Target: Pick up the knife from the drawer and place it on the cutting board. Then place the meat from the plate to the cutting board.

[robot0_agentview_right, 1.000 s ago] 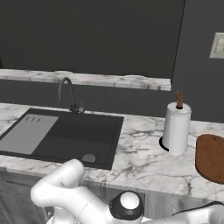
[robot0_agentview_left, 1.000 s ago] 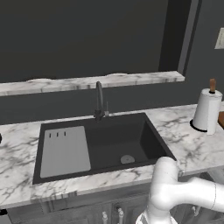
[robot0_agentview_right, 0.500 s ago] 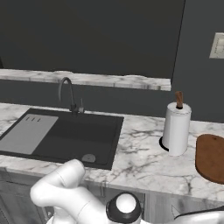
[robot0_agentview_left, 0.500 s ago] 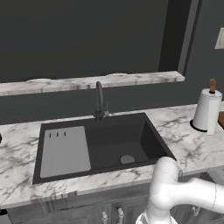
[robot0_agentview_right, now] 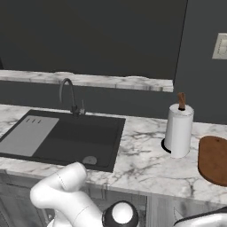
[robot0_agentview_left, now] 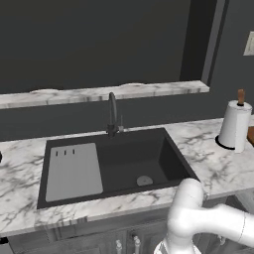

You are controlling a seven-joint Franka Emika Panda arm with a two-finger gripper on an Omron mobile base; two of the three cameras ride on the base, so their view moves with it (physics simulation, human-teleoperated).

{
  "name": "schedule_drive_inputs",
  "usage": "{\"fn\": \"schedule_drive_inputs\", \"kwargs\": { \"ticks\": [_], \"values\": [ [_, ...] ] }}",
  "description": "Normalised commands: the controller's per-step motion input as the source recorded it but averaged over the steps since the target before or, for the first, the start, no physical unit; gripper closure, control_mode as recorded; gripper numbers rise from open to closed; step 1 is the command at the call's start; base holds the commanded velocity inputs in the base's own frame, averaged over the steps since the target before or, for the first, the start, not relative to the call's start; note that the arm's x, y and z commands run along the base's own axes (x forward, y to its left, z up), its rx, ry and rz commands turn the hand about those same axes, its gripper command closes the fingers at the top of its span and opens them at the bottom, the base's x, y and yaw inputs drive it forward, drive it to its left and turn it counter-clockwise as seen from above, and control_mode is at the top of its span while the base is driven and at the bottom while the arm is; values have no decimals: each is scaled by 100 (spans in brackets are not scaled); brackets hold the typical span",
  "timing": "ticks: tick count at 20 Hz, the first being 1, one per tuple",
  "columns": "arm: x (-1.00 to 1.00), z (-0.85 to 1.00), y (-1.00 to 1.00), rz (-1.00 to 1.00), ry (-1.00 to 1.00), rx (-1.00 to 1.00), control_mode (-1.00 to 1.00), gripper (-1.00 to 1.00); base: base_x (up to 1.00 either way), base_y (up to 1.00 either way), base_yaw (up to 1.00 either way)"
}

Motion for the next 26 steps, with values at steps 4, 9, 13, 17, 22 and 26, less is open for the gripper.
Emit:
{"fn": "schedule_drive_inputs", "kwargs": {
  "ticks": [4, 9, 13, 17, 22, 26],
  "values": [
    [22, 10, 56, 13, -9, -2, -100, -100, 0, 0, 0],
    [13, 22, 36, 13, -14, -4, -100, -100, 0, 0, 0],
    [12, 7, 6, 20, -15, -5, -100, -100, 0, 0, 0],
    [12, 2, 0, 25, -23, -5, -100, -100, 0, 0, 0],
    [7, 0, 0, 19, -17, -6, -100, -100, 0, 0, 0],
    [1, 0, 0, 2, -9, -11, -100, -100, 0, 0, 0]
  ]
}}
